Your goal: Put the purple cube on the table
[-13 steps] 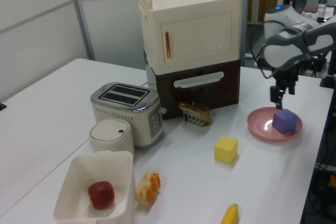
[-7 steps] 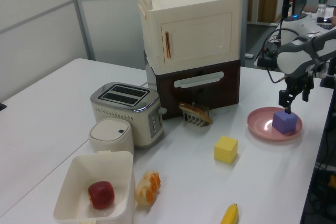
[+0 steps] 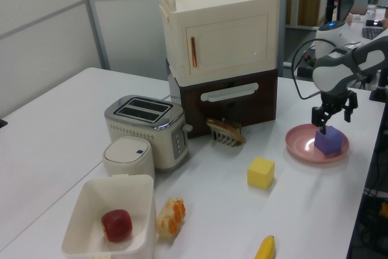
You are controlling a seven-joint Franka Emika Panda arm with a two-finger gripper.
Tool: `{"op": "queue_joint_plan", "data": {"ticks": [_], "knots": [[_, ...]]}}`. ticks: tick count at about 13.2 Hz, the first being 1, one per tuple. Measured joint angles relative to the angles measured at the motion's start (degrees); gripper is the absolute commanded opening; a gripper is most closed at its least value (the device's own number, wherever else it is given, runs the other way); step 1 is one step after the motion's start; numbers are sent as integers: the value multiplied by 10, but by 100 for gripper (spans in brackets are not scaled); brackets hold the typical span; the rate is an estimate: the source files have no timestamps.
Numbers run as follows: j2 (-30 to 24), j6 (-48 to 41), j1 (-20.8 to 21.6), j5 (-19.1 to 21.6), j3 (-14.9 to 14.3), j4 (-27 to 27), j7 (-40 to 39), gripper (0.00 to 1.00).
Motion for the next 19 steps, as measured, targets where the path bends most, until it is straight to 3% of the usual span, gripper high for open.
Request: {"op": "queue_joint_plan", "data": {"ticks": [5,6,7,8,13,15,19], "knots": [[44,60,1,0,0,-12,10,100],[52,63,1,0,0,-12,10,94],[59,64,3,0,1,-12,10,56],[68,65,6,0,4,-12,10,2],[64,47,13,0,37,7,10,2],[46,-12,14,0,74,27,10,4],[38,-43,38,0,188,32,88,29]]}}
